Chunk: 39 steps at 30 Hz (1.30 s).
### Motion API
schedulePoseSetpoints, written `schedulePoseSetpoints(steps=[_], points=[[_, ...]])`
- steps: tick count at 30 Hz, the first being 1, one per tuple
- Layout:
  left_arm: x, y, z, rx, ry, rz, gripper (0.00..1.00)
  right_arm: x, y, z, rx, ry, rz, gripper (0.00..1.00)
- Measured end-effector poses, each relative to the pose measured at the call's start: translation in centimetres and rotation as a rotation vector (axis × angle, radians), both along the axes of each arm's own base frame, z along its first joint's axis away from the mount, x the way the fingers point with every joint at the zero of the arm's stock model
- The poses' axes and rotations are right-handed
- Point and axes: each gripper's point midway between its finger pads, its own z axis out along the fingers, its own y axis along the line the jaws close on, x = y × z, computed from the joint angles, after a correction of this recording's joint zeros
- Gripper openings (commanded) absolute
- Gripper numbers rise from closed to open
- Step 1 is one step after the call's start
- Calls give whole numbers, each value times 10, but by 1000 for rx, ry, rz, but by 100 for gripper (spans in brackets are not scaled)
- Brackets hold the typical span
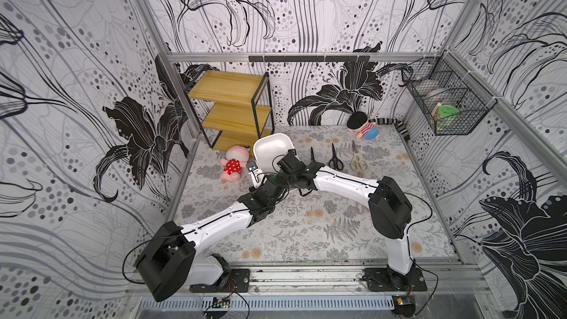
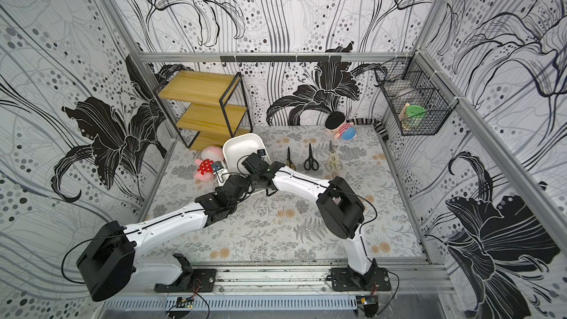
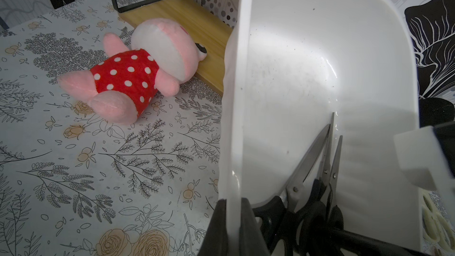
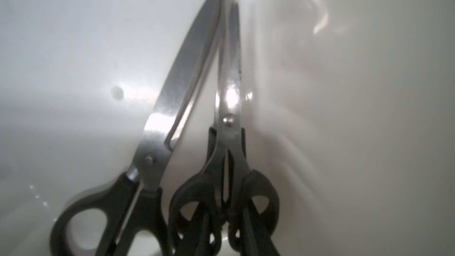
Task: Take the scissors out of the storage box
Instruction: Pick up the scissors from the storage box.
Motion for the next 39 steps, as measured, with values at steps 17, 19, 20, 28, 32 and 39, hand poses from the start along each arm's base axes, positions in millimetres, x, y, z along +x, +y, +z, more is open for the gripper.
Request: schedulePoseSetpoints(steps=[17, 19, 20, 28, 32, 39], points=[[6, -2, -21, 3, 57, 15, 0, -15, -1, 29, 50, -29, 97, 0], [7, -1, -21, 2, 60, 18, 0, -15, 2, 30, 61, -29, 113, 0], [7, -1, -20, 3, 61, 20, 0, -15, 3, 31, 67, -30, 116, 0], [15, 21, -23, -10, 81, 75, 0, -17, 6, 53, 103, -61, 149, 0], [17, 33, -26, -9, 97, 102, 0, -19, 3, 76, 133, -97, 154, 0], [15, 46, -31, -2, 114, 125, 0, -29, -22, 95, 99, -128, 131, 0]])
